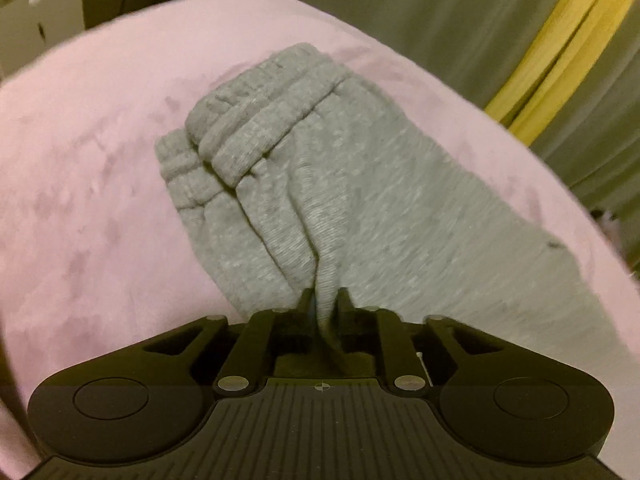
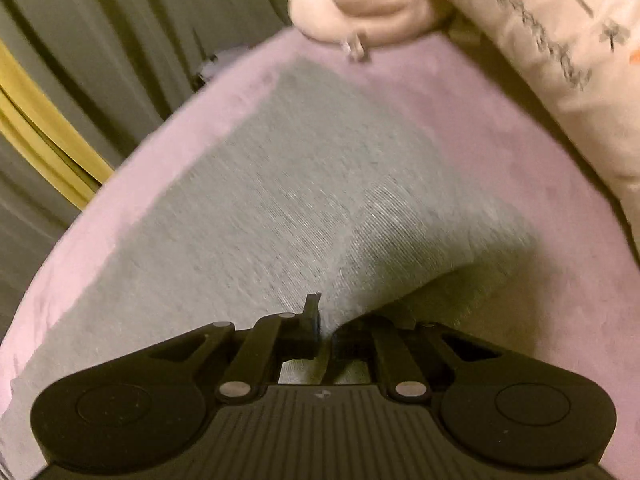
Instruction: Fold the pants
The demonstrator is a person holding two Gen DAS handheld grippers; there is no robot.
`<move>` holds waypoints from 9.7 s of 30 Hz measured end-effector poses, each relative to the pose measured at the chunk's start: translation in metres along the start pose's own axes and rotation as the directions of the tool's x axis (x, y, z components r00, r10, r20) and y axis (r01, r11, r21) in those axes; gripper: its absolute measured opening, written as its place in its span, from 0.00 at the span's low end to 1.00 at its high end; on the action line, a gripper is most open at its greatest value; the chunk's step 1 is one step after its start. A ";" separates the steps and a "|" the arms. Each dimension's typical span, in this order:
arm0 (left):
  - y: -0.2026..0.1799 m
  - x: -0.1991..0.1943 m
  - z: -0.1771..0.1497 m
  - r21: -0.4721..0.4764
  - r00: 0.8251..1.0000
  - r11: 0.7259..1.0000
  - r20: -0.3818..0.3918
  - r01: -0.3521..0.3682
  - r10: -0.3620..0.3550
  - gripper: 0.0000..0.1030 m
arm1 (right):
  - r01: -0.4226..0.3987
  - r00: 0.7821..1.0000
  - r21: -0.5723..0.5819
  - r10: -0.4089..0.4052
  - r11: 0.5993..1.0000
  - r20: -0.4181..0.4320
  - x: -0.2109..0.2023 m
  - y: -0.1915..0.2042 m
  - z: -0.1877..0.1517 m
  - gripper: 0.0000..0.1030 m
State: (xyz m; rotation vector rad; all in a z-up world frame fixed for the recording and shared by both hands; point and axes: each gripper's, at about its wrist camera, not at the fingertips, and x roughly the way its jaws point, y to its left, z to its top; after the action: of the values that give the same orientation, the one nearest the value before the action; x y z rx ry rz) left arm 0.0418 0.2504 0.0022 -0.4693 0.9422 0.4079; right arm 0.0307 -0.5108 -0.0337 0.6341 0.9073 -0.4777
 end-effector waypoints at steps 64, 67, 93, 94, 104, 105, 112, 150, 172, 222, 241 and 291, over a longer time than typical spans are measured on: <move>-0.170 0.033 -0.074 0.287 0.986 0.947 0.116 -0.145 0.116 0.94 | -0.166 0.982 0.387 0.118 0.907 0.145 -0.023 -0.114 -0.019 0.47; -0.176 0.028 -0.085 0.336 0.992 0.935 0.091 -0.116 0.091 0.97 | -0.190 0.978 0.414 0.136 0.890 0.158 -0.022 -0.117 -0.020 0.50; -0.205 0.019 -0.126 0.501 0.998 0.864 -0.029 0.055 -0.047 0.90 | -0.252 0.963 0.447 0.176 0.858 0.205 -0.003 -0.110 -0.001 0.45; -0.205 0.019 -0.126 0.497 0.998 0.866 -0.029 0.056 -0.048 0.90 | -0.250 0.962 0.444 0.171 0.860 0.210 -0.003 -0.110 -0.002 0.26; -0.206 0.024 -0.125 0.496 0.998 0.866 -0.033 0.056 -0.046 0.92 | -0.254 0.958 0.392 0.174 0.884 0.230 -0.006 -0.106 -0.001 0.17; -0.206 0.024 -0.125 0.497 0.998 0.866 -0.033 0.055 -0.045 0.92 | -0.259 0.958 0.409 0.179 0.875 0.225 -0.005 -0.107 0.000 0.19; -0.206 0.024 -0.126 0.498 0.998 0.865 -0.031 0.055 -0.045 0.93 | -0.173 0.974 0.346 0.108 0.922 0.201 -0.003 -0.095 0.004 0.11; -0.199 0.008 -0.115 0.328 0.950 0.894 -0.031 0.304 -0.312 0.93 | -0.499 0.860 -0.430 0.489 0.752 -0.143 -0.033 0.173 -0.103 0.92; -0.280 0.033 -0.164 0.480 0.941 0.810 -0.165 0.337 -0.294 0.89 | -0.215 0.950 -0.474 0.295 0.854 0.099 0.074 0.209 -0.031 0.14; -0.302 0.078 -0.132 0.207 0.802 0.809 -0.402 0.549 -0.442 0.44 | -0.299 0.953 -0.373 0.252 0.878 -0.170 -0.001 0.148 -0.086 0.74; -0.265 0.006 -0.096 0.335 0.885 0.819 -0.177 0.466 -0.431 0.16 | -0.218 0.975 -0.578 0.144 0.787 -0.171 -0.029 0.170 -0.123 0.84; -0.206 0.018 -0.131 0.416 0.953 0.860 -0.195 0.296 -0.234 0.53 | -0.276 0.961 -0.640 0.219 0.717 -0.170 -0.020 0.203 -0.161 0.31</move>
State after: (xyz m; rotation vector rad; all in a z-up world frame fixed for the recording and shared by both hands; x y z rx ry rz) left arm 0.0720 0.0112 -0.0372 -0.2049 1.0518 -0.0982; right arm 0.0551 -0.2518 -0.0297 0.1101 0.9750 0.1338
